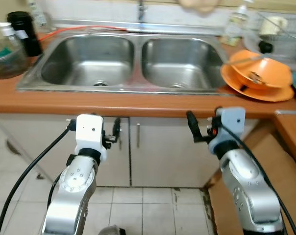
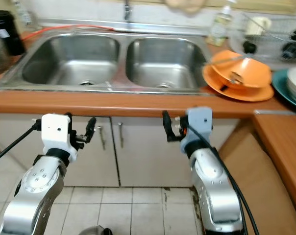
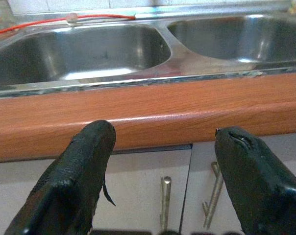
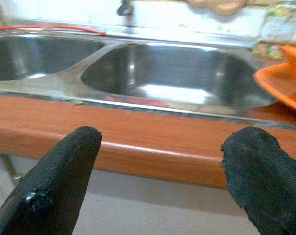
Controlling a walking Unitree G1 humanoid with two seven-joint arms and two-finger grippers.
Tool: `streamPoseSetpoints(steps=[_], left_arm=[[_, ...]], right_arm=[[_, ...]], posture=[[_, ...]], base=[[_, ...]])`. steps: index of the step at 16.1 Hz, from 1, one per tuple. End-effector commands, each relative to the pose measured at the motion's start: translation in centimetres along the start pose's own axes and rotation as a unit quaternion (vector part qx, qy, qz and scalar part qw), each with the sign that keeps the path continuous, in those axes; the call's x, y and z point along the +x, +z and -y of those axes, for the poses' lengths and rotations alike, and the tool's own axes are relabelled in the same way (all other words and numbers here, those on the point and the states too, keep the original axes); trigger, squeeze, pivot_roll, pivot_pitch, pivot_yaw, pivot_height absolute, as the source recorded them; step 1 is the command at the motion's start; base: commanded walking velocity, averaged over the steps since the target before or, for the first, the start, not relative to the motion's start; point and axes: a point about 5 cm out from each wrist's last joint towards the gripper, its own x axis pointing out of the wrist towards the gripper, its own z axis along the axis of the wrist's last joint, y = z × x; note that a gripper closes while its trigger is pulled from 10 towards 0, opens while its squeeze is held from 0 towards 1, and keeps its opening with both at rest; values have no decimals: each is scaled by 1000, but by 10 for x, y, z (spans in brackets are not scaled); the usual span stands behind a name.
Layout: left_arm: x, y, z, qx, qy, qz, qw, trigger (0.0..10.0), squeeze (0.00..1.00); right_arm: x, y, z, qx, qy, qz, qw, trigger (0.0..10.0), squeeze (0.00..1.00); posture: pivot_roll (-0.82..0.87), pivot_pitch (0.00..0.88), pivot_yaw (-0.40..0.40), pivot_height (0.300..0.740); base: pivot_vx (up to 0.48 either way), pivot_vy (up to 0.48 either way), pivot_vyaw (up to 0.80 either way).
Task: Kitchen organization
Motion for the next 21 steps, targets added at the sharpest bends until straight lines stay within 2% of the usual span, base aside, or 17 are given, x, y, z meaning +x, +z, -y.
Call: streamPoseSetpoints(steps=[1,3,4,6,7,9,10,12,13,18,21], left_arm=[[14,11,3,16,-9,40,999,10000,0],[22,12,-1,36,-15,50,998,10000,0],[22,13,-1,39,-18,49,998,10000,0],[21,19,-3,25,-16,50,998,10000,0],[19,17,-3,19,-24,51,998,10000,0],[15,9,0,11,-38,44,998,10000,0],[12,4,2,8,-32,29,999,10000,0],[7,2,8,8,-46,23,999,10000,0],[3,-2,7,18,-45,16,999,10000,0],[0,0,1,12,-37,17,999,10000,0],[-1,-1,0,15,-41,13,999,10000,0]], right_arm=[[0,9,13,-23,-41,7,999,10000,1000],[-5,5,13,-49,-63,6,997,10000,1000],[-6,3,14,-38,-59,-4,997,10000,1000],[-10,-7,11,12,-65,-19,998,10000,1000],[-5,-4,-6,16,-9,-19,1000,10000,1000],[-2,-2,-18,9,26,-12,1000,10000,1000],[-1,0,-19,-5,30,-15,999,10000,1000],[-2,1,-16,20,27,-9,999,10000,1000],[-4,-3,-15,15,22,-14,1000,10000,1000],[-6,-2,-21,21,24,-11,999,10000,1000],[-7,-1,-18,18,13,-6,1000,10000,1000]], posture=[[-148,0,11,740],[-164,0,28,740],[-156,0,26,740],[-141,0,27,740],[-130,0,42,740],[-141,0,44,740],[-131,0,45,740],[-118,0,30,740],[-116,0,26,740],[-119,0,29,740],[-130,0,40,740]], base=[[0,0,-750],[0,0,-763],[0,0,-763],[0,0,-681],[0,0,0],[266,0,0],[311,0,0],[306,0,0],[289,0,0],[291,0,0],[290,0,0]])
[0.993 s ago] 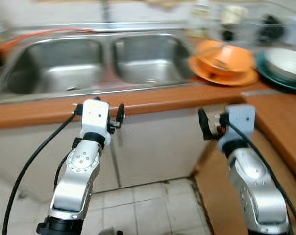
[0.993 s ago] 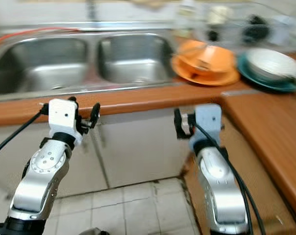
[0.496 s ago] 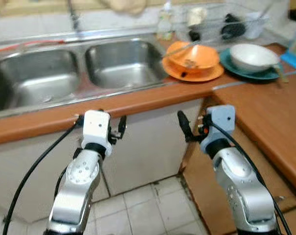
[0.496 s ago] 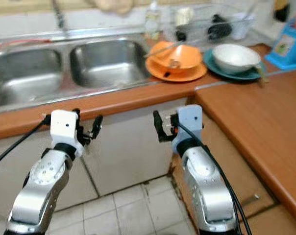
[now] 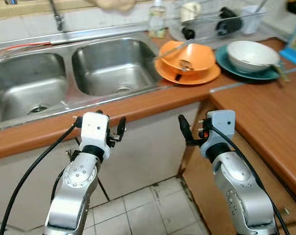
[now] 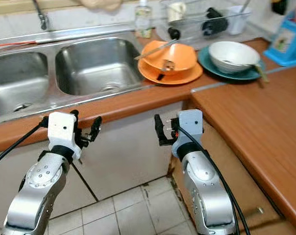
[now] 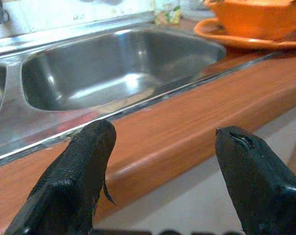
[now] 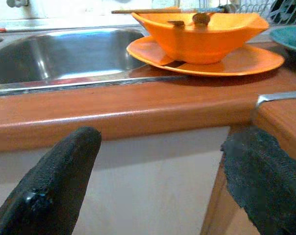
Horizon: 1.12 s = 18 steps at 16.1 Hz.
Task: Kitchen organization
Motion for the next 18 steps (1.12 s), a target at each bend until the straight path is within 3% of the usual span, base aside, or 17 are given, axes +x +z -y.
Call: streamPoseSetpoints(steps=[1,5,15,18], left_arm=[[0,2,-2,3,-1,0,1000,10000,0],[5,2,2,-4,-8,1,1000,10000,0],[12,3,-1,-17,4,9,1000,10000,0],[12,6,1,-21,-3,16,1000,10000,0]], right_arm=[[-4,8,3,1,-9,20,1000,10000,1000],[-8,8,2,-1,0,23,1000,10000,1000],[-7,7,-2,-38,41,14,998,10000,1000],[-10,7,1,-24,31,16,999,10000,1000]], posture=[[-133,0,43,740],[-145,0,48,740],[-173,0,41,740],[-169,0,46,740]], base=[[289,0,0],[290,0,-767],[289,0,0],[289,0,0]])
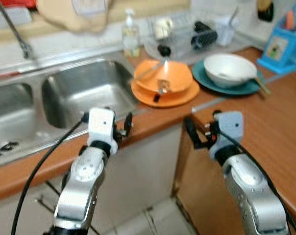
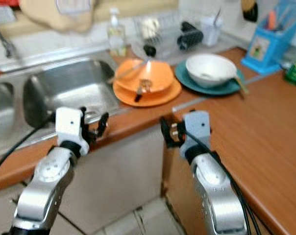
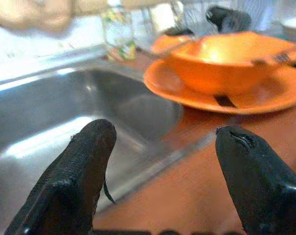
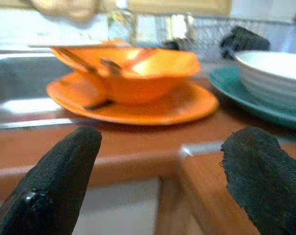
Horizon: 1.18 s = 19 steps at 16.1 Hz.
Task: Kitchen organization
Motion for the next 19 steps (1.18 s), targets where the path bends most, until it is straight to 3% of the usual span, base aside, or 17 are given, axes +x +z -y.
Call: streamPoseSetpoints(steps=[1,8,9,12,13,19], left_arm=[[-1,1,-7,4,8,0,1000,10000,0],[-3,10,-21,5,18,28,999,10000,0],[-10,18,-26,-18,22,58,998,10000,0],[-21,12,-24,-21,-19,54,998,10000,0],[-23,11,-22,-30,-34,54,998,10000,1000],[-14,12,-21,-44,-65,54,995,10000,1000]], right_arm=[[-1,1,-7,5,13,-1,1000,10000,1000],[-11,-4,-12,5,35,-12,999,10000,1000],[-13,-4,-12,1,41,-13,999,10000,1000],[-15,-5,-11,-1,44,-15,999,10000,1000],[-16,-6,-11,-3,47,-18,999,10000,1000],[-14,-4,-11,-16,65,-18,998,10000,1000]], posture=[[-169,0,51,740],[-155,0,67,740],[-161,0,74,740],[-165,0,74,740],[-163,0,71,740],[-164,0,66,740]], base=[[289,0,0],[283,0,-114],[0,0,0],[0,0,0],[0,0,0],[0,0,0]])
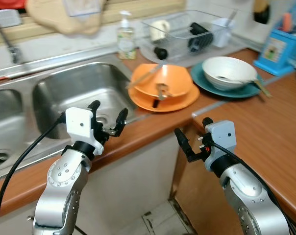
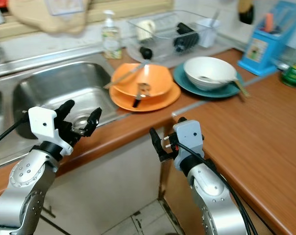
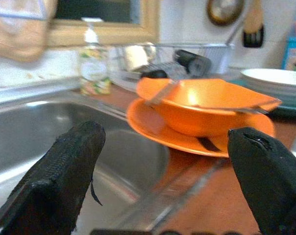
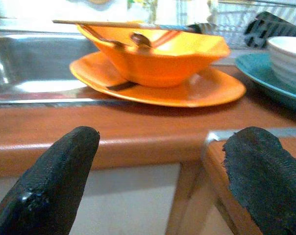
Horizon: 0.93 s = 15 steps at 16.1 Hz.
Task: Kitchen organization
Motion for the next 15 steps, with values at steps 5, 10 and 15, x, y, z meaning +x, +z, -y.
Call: streamPoseSetpoints(steps=[5,10,15], left_arm=[[2,-5,1,20,21,-7,1000,10000,0],[4,0,6,16,11,9,1000,10000,0],[2,5,5,13,19,24,999,10000,0]], right_arm=[[2,12,9,4,-18,34,999,10000,1000],[0,21,9,22,-43,70,996,10000,1000],[-10,29,10,33,-67,109,991,10000,1000]], posture=[[-161,0,57,740],[-162,0,49,740],[-169,0,52,740]], base=[[0,0,0],[0,0,0],[161,0,0]])
